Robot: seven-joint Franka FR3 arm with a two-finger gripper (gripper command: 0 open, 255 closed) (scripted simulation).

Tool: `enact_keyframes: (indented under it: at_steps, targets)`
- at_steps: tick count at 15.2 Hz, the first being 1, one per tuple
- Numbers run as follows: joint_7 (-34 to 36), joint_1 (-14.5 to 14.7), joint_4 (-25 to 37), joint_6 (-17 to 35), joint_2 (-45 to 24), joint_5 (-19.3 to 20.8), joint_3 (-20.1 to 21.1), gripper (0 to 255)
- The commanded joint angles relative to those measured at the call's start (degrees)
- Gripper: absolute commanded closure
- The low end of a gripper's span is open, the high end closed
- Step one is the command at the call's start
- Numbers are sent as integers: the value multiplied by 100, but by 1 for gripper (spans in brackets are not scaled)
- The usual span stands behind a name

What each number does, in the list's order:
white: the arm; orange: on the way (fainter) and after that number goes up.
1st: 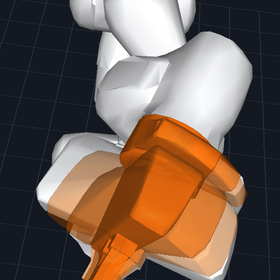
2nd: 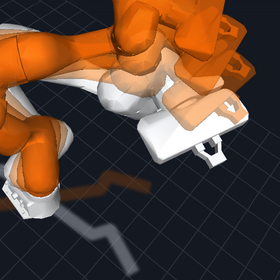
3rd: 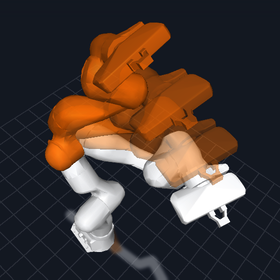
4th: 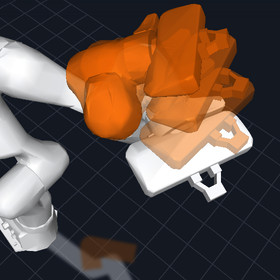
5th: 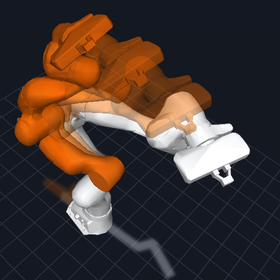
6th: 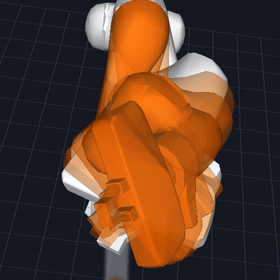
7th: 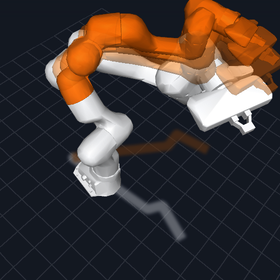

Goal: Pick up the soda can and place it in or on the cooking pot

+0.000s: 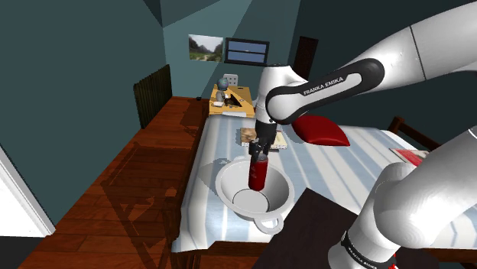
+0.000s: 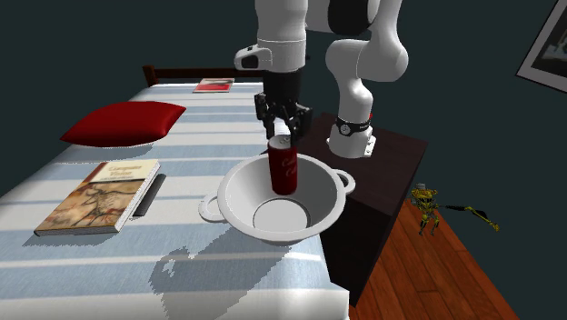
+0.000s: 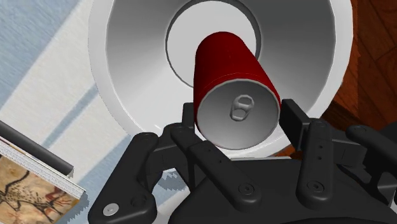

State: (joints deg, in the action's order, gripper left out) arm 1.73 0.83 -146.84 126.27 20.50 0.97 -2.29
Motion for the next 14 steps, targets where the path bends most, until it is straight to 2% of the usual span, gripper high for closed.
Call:
enact_keyframes:
  at_steps: [1, 9, 10, 14]
  targets:
    - [-14, -5, -82, 187, -98, 3, -11, 255]
    - [-14, -5, -98, 222, -116, 3, -12, 255]
    - [-13, -5, -98, 221, -116, 3, -12, 0]
    - [-13, -5, -98, 221, -116, 2, -11, 0]
